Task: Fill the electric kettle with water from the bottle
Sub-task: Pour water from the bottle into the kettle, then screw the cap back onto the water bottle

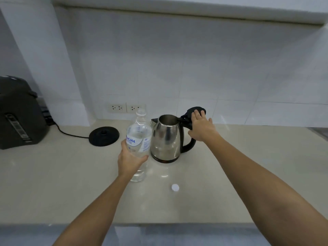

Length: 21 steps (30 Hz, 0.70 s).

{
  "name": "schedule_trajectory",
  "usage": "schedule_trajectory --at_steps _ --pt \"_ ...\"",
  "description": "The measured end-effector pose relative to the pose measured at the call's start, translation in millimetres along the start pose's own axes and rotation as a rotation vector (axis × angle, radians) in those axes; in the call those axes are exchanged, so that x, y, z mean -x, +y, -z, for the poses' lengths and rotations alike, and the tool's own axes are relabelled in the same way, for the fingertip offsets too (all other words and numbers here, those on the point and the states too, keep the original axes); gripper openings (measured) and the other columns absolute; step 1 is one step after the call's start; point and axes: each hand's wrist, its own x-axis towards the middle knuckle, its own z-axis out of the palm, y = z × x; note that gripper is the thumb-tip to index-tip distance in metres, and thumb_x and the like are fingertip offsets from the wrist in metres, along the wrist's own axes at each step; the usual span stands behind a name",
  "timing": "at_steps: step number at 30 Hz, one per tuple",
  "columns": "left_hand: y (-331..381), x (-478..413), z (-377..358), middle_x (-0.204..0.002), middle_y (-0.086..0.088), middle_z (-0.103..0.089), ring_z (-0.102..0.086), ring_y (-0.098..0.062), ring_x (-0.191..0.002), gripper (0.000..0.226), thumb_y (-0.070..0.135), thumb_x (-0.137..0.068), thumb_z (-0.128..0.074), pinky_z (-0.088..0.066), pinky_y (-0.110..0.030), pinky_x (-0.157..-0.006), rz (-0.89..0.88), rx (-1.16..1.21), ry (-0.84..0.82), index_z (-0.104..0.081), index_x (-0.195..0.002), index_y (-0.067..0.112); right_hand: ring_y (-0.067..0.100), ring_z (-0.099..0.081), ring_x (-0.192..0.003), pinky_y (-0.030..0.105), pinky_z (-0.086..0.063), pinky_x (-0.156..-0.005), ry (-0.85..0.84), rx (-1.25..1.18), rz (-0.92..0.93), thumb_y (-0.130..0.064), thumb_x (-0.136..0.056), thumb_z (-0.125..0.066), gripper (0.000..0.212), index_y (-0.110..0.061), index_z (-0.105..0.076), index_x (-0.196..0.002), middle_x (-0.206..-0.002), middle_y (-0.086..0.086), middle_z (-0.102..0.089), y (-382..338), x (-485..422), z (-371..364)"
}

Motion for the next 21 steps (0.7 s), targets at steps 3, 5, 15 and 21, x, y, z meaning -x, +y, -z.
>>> schedule_trajectory --at_steps 3,5,15,21 --pt "-6.7 -0.1 5.4 -0.119 0.003 -0.061 -0.06 -0.022 -0.109 0.093 0.024 -0.057 -0.091 -0.049 -0.033 -0.09 0.004 0.033 -0.011 -0.036 -0.132 0.021 0.027 0.003 -0.15 0.051 -0.01 -0.119 0.121 0.003 0.05 -0.028 -0.095 -0.044 0.073 -0.007 -0.007 -0.153 -0.163 0.007 -0.003 -6.5 1.8 -4.0" --pt "-11.0 -1.3 10.7 -0.117 0.003 -0.061 -0.061 -0.023 -0.107 0.093 0.027 -0.057 -0.092 -0.049 -0.032 -0.089 0.013 0.014 -0.023 -0.036 -0.131 0.02 0.028 -0.022 -0.147 0.049 -0.025 -0.117 0.364 -0.126 0.164 -0.024 -0.093 -0.048 0.06 -0.006 -0.031 -0.148 -0.156 0.01 -0.03 -18.1 9.3 -14.7" --pt "-14.3 -6.1 20.0 -0.119 0.004 -0.056 -0.055 -0.017 -0.109 0.097 0.028 -0.06 -0.092 -0.042 -0.024 -0.087 0.034 -0.058 -0.144 -0.032 -0.136 0.015 0.028 -0.054 -0.118 0.04 -0.045 -0.09 -0.395 -0.139 0.06 -0.055 -0.08 -0.057 0.062 -0.021 -0.046 -0.13 -0.127 0.004 -0.05 -64.8 70.4 -133.4" --pt "-15.5 -13.6 22.2 -0.124 -0.001 -0.059 -0.055 -0.023 -0.117 0.091 0.04 -0.06 -0.09 -0.044 -0.028 -0.087 0.09 -0.162 -0.201 -0.039 -0.13 0.014 0.031 -0.053 -0.114 0.037 -0.046 -0.092 -0.425 -0.299 0.024 -0.033 -0.085 -0.059 0.046 -0.013 -0.046 -0.125 -0.125 0.012 -0.047 -64.8 76.4 -162.3"
